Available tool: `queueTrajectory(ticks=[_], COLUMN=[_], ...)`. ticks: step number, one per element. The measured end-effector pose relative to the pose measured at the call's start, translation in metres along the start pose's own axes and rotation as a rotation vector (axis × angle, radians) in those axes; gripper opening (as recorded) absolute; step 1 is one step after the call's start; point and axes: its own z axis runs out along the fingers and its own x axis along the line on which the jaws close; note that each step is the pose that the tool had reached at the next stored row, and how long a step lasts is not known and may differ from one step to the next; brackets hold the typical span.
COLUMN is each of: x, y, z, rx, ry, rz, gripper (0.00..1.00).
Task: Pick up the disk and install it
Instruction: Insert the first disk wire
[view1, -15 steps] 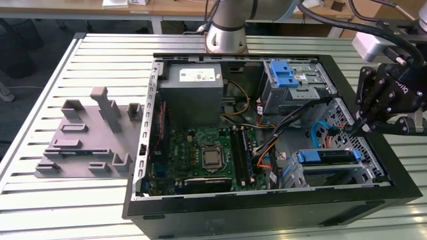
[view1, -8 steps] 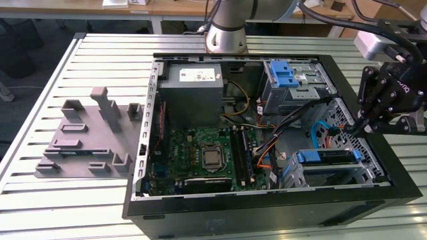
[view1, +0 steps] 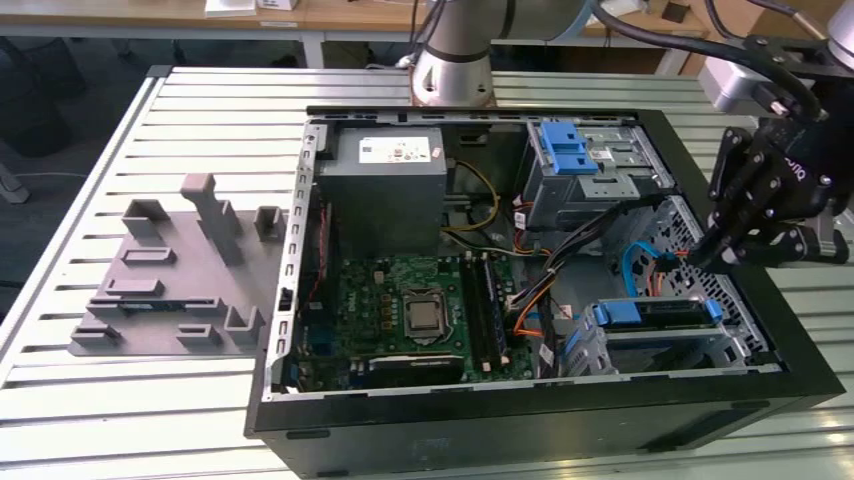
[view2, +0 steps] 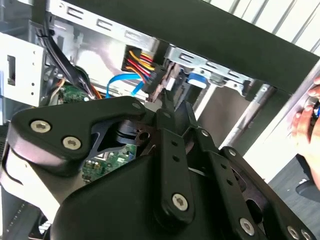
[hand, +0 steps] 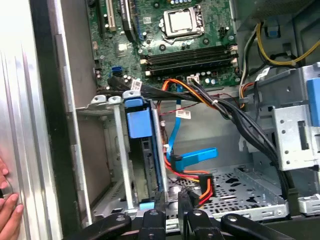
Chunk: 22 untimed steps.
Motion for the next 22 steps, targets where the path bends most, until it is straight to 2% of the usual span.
queueTrajectory(ticks=[4,9,13,15,17,22], x=[-0.0097,-0.0119,-0.0181,-0.0188,-0.0192,-0.0221], y=[0.0004,0.0005,-0.0021,-0.0028,-0.0035,-0.0054], z=[0.0003,0.0004,0.0012,0.0021,0.0031,0.0069], rx=[-0.0054,-0.0098,-0.0139,-0.0158,-0.016,-0.0231], ry=[0.0009,0.001,0.0034,0.0066,0.0137,0.0175], rz=[0.002,0.038,0.041,0.047,0.055,0.069], gripper=[0.25,0.25,0.25,0.25,0.25,0.25])
